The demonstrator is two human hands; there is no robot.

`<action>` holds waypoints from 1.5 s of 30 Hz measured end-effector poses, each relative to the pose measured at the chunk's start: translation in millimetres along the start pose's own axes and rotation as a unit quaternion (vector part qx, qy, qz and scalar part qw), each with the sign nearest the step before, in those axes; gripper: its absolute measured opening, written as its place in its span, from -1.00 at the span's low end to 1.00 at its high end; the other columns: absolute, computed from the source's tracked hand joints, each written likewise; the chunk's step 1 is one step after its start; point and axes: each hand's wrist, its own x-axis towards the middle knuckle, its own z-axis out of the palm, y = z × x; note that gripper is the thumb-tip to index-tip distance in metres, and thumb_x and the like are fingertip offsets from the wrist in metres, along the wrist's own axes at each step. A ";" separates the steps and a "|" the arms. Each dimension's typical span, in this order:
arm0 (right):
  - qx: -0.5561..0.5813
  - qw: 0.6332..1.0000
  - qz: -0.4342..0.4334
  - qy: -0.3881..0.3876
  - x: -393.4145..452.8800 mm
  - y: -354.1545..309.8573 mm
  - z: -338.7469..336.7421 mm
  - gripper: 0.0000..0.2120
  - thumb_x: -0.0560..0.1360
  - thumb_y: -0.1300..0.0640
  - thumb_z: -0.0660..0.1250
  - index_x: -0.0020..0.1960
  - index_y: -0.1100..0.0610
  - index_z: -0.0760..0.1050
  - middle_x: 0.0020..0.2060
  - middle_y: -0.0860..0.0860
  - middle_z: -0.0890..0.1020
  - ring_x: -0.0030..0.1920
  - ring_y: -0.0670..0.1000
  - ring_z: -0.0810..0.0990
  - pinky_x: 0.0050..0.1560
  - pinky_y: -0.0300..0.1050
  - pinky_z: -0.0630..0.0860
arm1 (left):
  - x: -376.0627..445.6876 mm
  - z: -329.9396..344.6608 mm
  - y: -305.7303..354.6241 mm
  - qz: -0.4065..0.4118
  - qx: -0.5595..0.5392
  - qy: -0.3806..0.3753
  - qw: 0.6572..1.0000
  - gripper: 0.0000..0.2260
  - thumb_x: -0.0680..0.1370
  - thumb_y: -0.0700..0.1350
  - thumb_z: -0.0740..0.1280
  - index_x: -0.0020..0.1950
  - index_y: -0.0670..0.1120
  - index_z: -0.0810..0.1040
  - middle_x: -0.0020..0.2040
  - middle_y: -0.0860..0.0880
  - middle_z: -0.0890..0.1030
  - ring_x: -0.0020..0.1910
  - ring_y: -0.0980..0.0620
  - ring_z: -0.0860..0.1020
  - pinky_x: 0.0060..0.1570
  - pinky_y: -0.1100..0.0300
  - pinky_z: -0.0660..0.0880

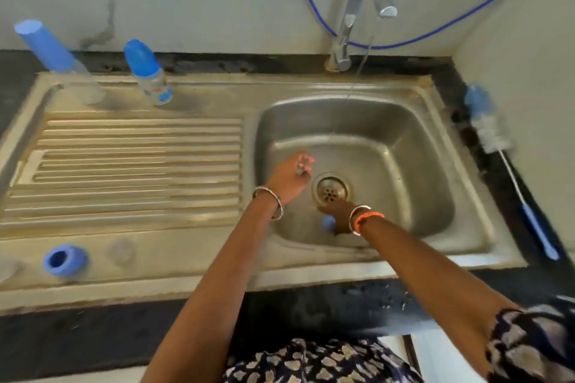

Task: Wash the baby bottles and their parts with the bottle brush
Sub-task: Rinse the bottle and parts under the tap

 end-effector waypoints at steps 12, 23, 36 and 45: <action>0.272 0.764 -0.145 0.567 -29.1 35.2 -180.6 -0.45 0.46 0.15 0.40 0.39 0.30 0.35 0.10 0.21 0.61 0.06 0.11 0.58 0.06 -0.26 0.37 | 132.8 15.9 91.3 0.076 -0.042 0.126 0.988 -0.63 0.52 0.15 0.23 -0.17 -0.16 0.52 -0.28 -0.07 0.52 -0.27 0.07 0.40 -0.26 0.20 0.33; 0.103 0.871 -0.138 0.459 4.2 46.2 -212.5 -0.63 0.43 0.21 0.31 0.23 0.21 0.42 0.04 0.16 0.54 -0.01 0.21 0.56 -0.16 0.04 0.49 | 150.5 10.4 89.8 0.156 -0.036 0.121 0.980 -0.90 0.46 -0.07 0.39 -0.19 -0.07 0.55 -0.33 0.14 0.57 -0.35 0.19 0.49 -0.22 0.19 0.47; 0.172 0.884 -0.152 0.408 -22.8 42.1 -218.8 -0.74 0.40 0.32 0.33 0.09 0.26 0.47 -0.10 0.19 0.61 -0.14 0.20 0.59 -0.25 -0.09 0.46 | 138.5 10.1 92.7 0.182 -0.076 0.114 0.974 -0.73 0.43 0.01 0.32 0.05 -0.11 0.59 0.15 -0.09 0.52 0.05 0.29 0.53 0.09 0.32 0.42; 0.013 0.882 -0.124 0.454 -17.2 45.3 -220.5 -0.53 0.45 0.35 0.26 0.35 0.21 0.34 0.19 0.19 0.50 0.07 0.23 0.54 -0.03 0.05 0.50 | 139.7 15.1 95.0 0.137 -0.132 0.053 0.980 -0.70 0.58 -0.09 0.25 0.23 -0.22 0.50 0.06 -0.11 0.59 0.06 0.06 0.54 0.13 0.22 0.43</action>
